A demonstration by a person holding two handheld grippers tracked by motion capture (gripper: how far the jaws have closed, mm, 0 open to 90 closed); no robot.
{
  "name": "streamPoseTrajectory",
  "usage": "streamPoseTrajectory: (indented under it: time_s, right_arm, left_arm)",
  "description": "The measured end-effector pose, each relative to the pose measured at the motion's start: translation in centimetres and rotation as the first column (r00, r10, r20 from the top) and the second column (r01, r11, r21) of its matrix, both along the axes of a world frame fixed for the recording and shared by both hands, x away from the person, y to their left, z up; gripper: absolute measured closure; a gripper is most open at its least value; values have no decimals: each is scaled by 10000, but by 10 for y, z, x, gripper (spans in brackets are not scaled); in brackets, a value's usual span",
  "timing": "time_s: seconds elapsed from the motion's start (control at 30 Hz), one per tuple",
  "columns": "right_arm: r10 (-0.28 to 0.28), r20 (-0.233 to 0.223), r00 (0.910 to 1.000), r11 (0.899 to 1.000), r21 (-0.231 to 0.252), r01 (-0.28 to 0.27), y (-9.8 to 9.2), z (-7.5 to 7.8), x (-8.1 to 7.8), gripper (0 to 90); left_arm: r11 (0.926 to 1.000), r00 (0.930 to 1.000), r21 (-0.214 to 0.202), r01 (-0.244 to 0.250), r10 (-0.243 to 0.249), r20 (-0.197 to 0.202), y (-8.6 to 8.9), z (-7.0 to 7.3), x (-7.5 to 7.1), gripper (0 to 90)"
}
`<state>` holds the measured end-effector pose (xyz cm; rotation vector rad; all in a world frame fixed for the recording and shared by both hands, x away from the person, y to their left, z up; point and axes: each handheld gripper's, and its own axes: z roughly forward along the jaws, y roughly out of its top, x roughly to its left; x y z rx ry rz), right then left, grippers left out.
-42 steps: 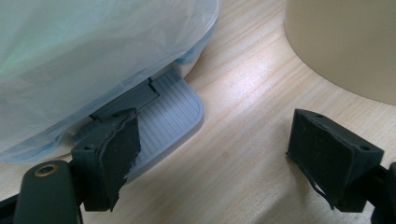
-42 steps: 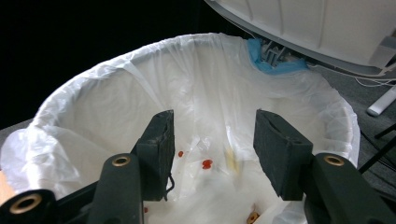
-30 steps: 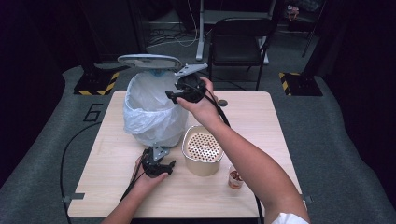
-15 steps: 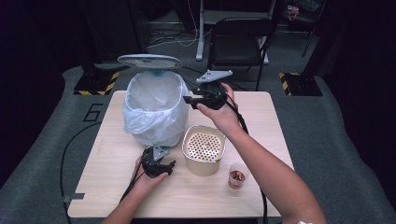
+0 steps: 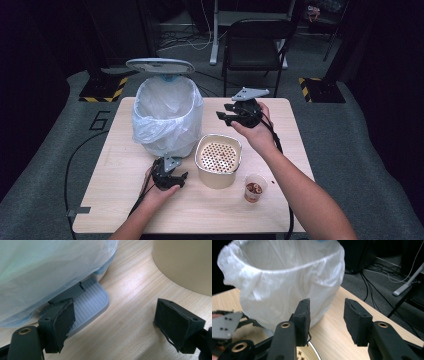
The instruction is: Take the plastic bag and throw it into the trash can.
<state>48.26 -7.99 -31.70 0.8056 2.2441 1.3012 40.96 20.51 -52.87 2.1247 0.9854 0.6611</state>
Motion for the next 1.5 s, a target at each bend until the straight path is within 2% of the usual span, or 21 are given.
streamPoseTrajectory:
  time_s: [0.23,0.43,0.63,0.8,0.93,1.07,1.23,1.5]
  right_arm:
    - [-195,-198,9996,9998,-108,193,-20,-23,-4,584]
    - [-55,-438,9990,9999,-94,51,-34,-41,-8,619]
    - [37,-597,9982,9989,-458,-64,-41,-60,-9,639]
    - [126,-1055,9943,9987,-487,-178,-44,-74,-8,711]
    - [213,-1250,9919,9988,-401,-265,-45,-80,-7,720]
    - [235,-1261,9917,9988,-389,-286,-45,-85,-6,708]
    - [370,-1614,9862,9983,-382,-437,-44,-94,-3,694]
    - [842,-1775,9805,9946,-448,-936,-43,-105,1,762]
  left_arm:
    - [10000,10000,-3,29,-29,-27,0,0,0,166]
    - [10000,10000,9,36,-36,-50,0,0,0,166]
    - [10000,10000,12,33,-33,-52,0,0,0,166]
    - [10000,10000,-20,26,-27,-6,0,0,0,166]
    - [10000,10000,-8,26,-26,-27,0,0,0,166]
    - [10000,10000,-3,26,-26,-28,0,0,0,166]
    - [10000,10000,-23,27,-27,-9,0,0,0,166]
    - [10000,10000,21,31,-31,-56,0,0,0,166]
